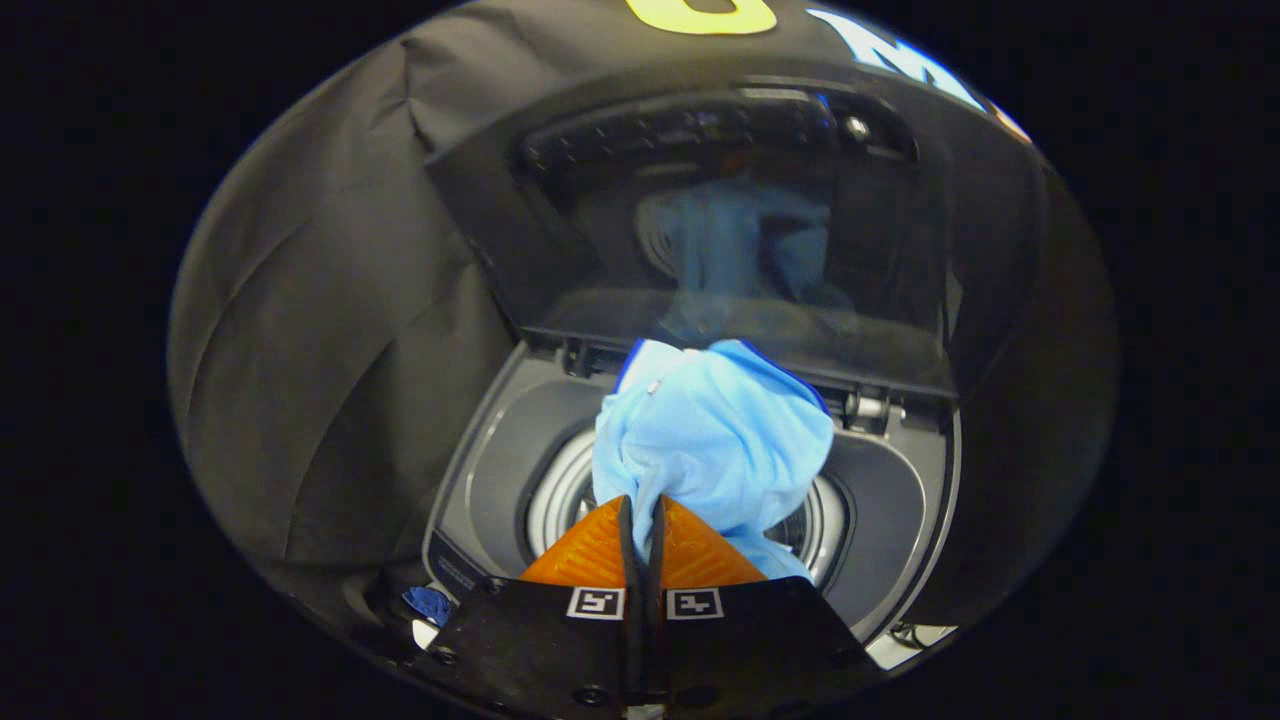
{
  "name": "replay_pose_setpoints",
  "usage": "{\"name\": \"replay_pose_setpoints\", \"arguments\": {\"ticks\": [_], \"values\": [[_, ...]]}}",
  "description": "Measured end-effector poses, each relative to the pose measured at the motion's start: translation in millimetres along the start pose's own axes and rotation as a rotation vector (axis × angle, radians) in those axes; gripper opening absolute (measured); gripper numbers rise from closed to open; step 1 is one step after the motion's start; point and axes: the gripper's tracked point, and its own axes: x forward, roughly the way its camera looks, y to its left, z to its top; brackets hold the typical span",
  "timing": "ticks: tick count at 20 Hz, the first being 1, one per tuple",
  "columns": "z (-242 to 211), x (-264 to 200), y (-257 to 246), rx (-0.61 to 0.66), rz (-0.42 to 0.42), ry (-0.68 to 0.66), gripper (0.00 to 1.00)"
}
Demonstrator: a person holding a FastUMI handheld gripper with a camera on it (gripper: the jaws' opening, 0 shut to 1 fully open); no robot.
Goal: Put the clothes into the washing machine and then close the washing machine lid.
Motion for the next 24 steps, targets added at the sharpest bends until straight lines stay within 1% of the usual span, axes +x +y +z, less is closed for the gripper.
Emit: {"name": "replay_pose_setpoints", "arguments": {"ticks": [2,6,10,11,13,14,15,17,20,21,24], "values": [[-10,10,-1,0.045,-0.003,0.021,0.02],[-12,11,-5,-0.002,-0.01,0.025,0.02],[-9,13,-8,0.018,-0.021,0.006,0.02],[-10,13,-6,0.023,-0.008,0.012,0.02],[-14,11,-10,0.044,-0.025,0.036,0.34],[-4,4,-13,0.043,-0.032,0.017,0.5],[-2,8,-13,0.043,-0.037,0.005,0.66],[-4,3,-9,0.031,-0.021,0.001,0.98],[12,-10,-1,0.002,-0.002,-0.05,0.99],[21,-14,9,-0.002,0.018,-0.073,0.98],[57,-41,49,-0.023,0.114,-0.151,0.98]]}}
